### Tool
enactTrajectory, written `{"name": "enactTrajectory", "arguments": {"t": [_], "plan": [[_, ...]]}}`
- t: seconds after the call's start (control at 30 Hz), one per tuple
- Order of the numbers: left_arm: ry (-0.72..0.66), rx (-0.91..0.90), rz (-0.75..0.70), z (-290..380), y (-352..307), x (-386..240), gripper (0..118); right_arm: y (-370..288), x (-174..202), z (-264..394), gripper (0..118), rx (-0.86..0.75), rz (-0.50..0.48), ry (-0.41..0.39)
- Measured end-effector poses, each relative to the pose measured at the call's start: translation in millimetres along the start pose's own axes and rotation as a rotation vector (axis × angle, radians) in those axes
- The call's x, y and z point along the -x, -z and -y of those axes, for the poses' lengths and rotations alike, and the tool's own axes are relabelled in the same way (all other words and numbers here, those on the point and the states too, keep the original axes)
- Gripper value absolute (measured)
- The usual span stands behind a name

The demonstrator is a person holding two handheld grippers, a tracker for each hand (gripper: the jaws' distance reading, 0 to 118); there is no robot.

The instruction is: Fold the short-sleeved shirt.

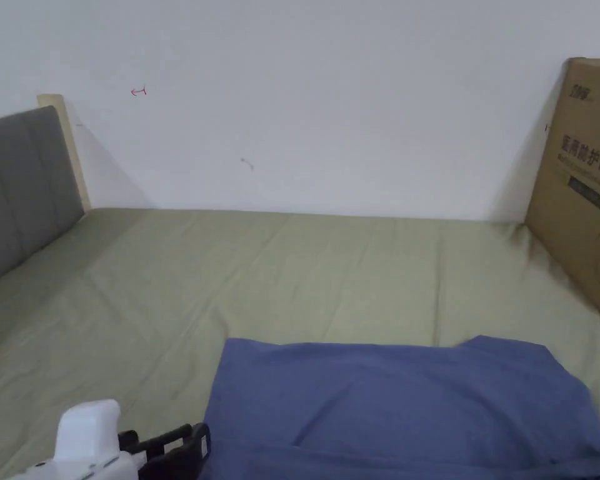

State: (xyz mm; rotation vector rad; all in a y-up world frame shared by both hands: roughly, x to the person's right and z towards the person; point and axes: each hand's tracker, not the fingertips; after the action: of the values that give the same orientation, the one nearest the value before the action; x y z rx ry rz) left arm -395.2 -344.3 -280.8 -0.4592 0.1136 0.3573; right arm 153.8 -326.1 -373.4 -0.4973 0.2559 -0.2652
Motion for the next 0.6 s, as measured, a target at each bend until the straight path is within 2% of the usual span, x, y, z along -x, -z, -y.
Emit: {"name": "enactTrajectory", "arguments": {"t": [0.03, 0.07, 0.13, 0.23, 0.27, 0.33, 0.37, 0.4, 0.43, 0.47, 0.5, 0.57, 0.6], "plan": [[0.028, -0.021, -0.024, 2.2, -14.9, -7.0, 29, -12.5, 8.4, 2.1, 24, -0.026, 0.001, -0.036], [0.054, -0.028, -0.044, 5.1, -25.2, -10.5, 0, -22.6, 16.3, 3.7, 0, -0.039, 0.011, -0.079], [0.075, -0.027, -0.079, 9.7, -37.7, -12.8, 0, -33.6, 29.0, 5.8, 0, -0.06, 0.024, -0.133], [0.064, 0.065, -0.061, 1.9, -27.5, -14.0, 0, -40.7, 33.8, 4.2, 0, -0.04, -0.023, -0.089], [0.047, 0.133, -0.11, -2.5, -15.9, -10.8, 0, -36.7, 36.4, 2.9, 0, -0.02, -0.04, -0.077], [0.0, 0.393, -0.11, -11.5, 24.6, 0.3, 0, -31.1, 40.6, 2.9, 0, 0.011, -0.049, -0.097], [-0.038, 0.461, -0.095, -8.8, 40.6, 5.8, 3, -28.2, 43.1, 3.9, 0, 0.035, -0.05, -0.127], [-0.074, 0.483, -0.078, -1.9, 56.6, 14.8, 20, -23.1, 45.5, 6.1, 0, 0.06, -0.054, -0.154], [-0.084, 0.494, -0.108, 1.3, 72.0, 20.7, 67, -20.6, 48.4, 7.9, 0, 0.075, -0.053, -0.168], [-0.091, 0.506, -0.127, 5.8, 82.8, 24.3, 102, -19.2, 50.3, 9.4, 0, 0.084, -0.059, -0.173], [-0.06, 0.539, -0.151, 10.8, 96.8, 27.0, 118, -17.3, 52.1, 10.9, 0, 0.1, -0.073, -0.18], [0.063, 0.546, -0.265, 19.3, 106.4, 25.0, 115, -13.7, 55.5, 14.9, 0, 0.13, -0.095, -0.196], [0.078, 0.534, -0.259, 24.2, 115.1, 23.9, 114, -11.2, 57.9, 16.3, 0, 0.141, -0.098, -0.207]]}}
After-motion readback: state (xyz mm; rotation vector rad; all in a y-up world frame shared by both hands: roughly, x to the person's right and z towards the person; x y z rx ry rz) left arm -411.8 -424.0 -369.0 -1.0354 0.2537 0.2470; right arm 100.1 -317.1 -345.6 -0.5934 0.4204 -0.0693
